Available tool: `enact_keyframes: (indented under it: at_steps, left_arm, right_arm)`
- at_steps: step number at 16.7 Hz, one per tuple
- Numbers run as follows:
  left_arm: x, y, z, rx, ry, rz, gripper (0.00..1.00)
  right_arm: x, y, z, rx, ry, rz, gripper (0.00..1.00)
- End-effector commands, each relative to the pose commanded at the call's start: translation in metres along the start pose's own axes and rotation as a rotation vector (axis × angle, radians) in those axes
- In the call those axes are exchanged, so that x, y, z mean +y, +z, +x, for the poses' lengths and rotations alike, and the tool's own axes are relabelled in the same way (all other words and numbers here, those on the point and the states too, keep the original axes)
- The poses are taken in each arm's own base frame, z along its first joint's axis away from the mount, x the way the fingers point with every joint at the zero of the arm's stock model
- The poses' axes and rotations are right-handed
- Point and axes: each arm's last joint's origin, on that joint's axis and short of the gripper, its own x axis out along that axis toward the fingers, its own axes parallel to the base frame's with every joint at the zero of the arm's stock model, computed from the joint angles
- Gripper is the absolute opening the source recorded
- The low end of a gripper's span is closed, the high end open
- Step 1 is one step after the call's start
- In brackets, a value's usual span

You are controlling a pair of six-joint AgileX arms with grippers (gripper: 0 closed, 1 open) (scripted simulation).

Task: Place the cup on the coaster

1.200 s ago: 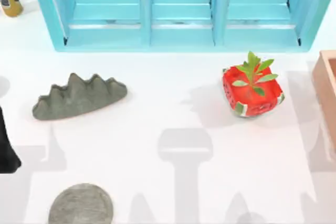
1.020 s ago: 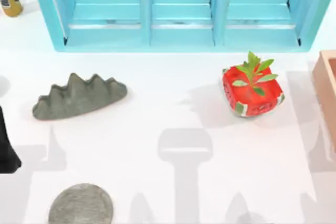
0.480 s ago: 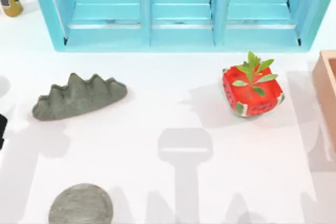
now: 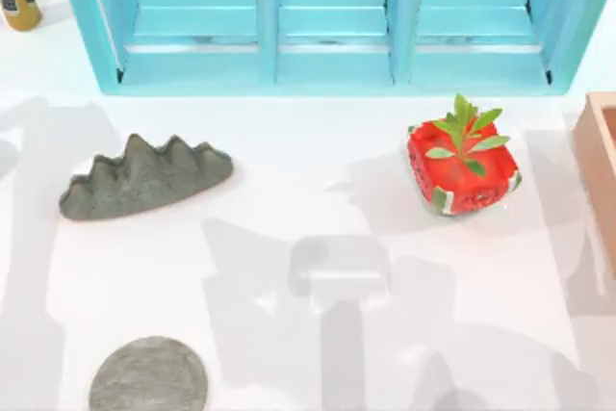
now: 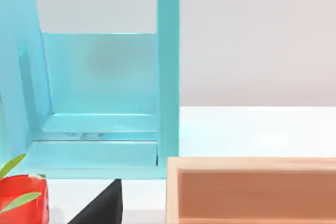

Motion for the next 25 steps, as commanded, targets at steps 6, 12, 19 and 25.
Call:
enact_keyframes:
  at_steps: [6,12,19,25]
  left_arm:
    - [0.078,-0.002,0.102,0.146,-0.386,0.349,1.00]
    - [0.097,-0.024,0.177,0.125,-0.672,0.551,1.00]
    - [0.096,-0.025,0.185,0.116,-0.707,0.577,1.00]
    - [0.080,-0.035,0.213,0.118,-0.708,0.573,1.00]
  right_arm:
    - [0.000,0.000,0.000,0.000,0.000,0.000,1.00]
    - [0.000,0.000,0.000,0.000,0.000,0.000,1.00]
    - [0.000,0.000,0.000,0.000,0.000,0.000,1.00]
    - [0.000,0.000,0.000,0.000,0.000,0.000,1.00]
